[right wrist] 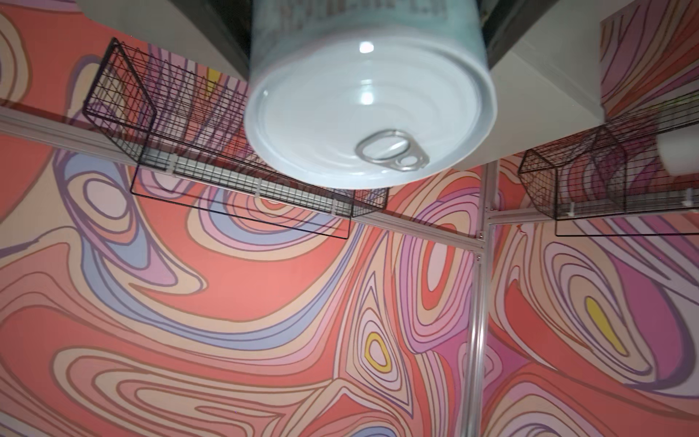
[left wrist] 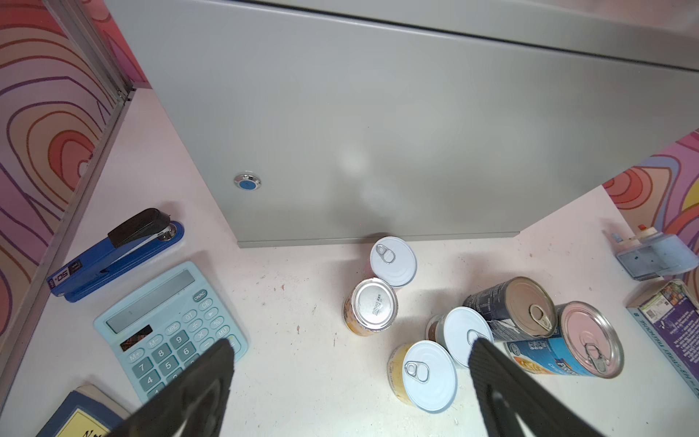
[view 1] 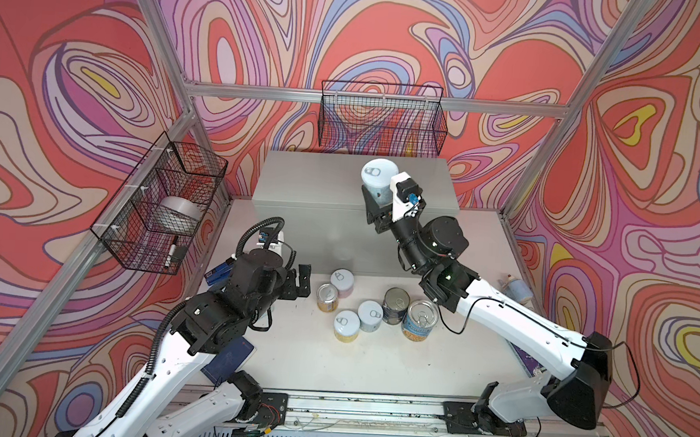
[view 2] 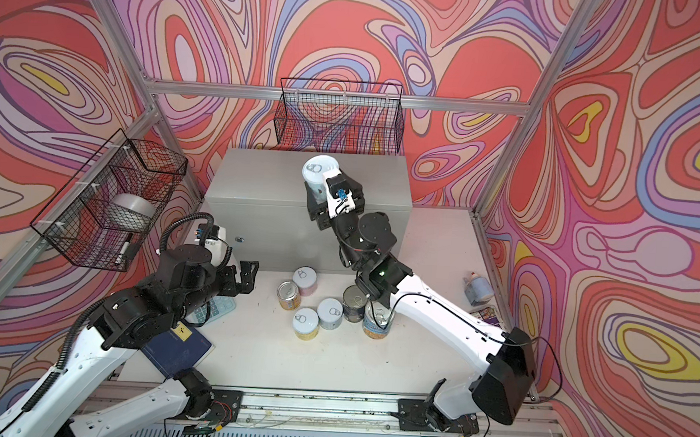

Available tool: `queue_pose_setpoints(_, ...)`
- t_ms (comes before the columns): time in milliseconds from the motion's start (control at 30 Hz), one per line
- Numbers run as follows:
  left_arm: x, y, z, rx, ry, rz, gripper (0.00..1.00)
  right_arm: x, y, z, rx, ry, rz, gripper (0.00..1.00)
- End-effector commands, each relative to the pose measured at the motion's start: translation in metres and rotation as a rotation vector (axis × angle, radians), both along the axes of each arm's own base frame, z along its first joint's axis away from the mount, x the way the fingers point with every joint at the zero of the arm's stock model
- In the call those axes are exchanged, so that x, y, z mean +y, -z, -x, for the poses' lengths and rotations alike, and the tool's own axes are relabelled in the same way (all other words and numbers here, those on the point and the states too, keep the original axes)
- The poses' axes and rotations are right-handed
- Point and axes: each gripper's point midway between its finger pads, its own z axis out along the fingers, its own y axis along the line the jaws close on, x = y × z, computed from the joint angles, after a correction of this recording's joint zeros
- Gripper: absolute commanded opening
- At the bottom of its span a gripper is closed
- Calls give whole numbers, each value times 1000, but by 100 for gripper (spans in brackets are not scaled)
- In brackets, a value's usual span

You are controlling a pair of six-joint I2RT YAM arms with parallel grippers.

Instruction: Place and organize the canned foods onto the counter

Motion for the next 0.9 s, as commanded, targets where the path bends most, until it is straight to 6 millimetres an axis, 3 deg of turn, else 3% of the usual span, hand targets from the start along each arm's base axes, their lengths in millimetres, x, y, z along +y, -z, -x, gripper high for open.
queue_pose_setpoints(0, -1, -7, 1, -24, 17, 13, 100, -28, -16, -27, -11, 49, -60, 47)
queue_pose_setpoints(233, -2, -3, 3, -18, 29, 14, 100, -76, 2, -97, 34, 108, -87, 48)
queue_pose_setpoints(400, -3, 4, 3, -5, 33, 6, 100, -94, 17, -135, 76, 155, -92, 48)
queue_pose_setpoints(600, -1, 8, 3, -6, 24, -3, 100, -112, 37, -158, 122, 194, -126, 48)
queue_pose_setpoints(633, -1, 7, 2, -7, 24, -4, 100, -110, 55, -168, 151, 202, -114, 48)
queue_pose_setpoints(867, -1, 11, 3, 4, 30, -19, 100, -135, 76, -173, 150, 325, -169, 49)
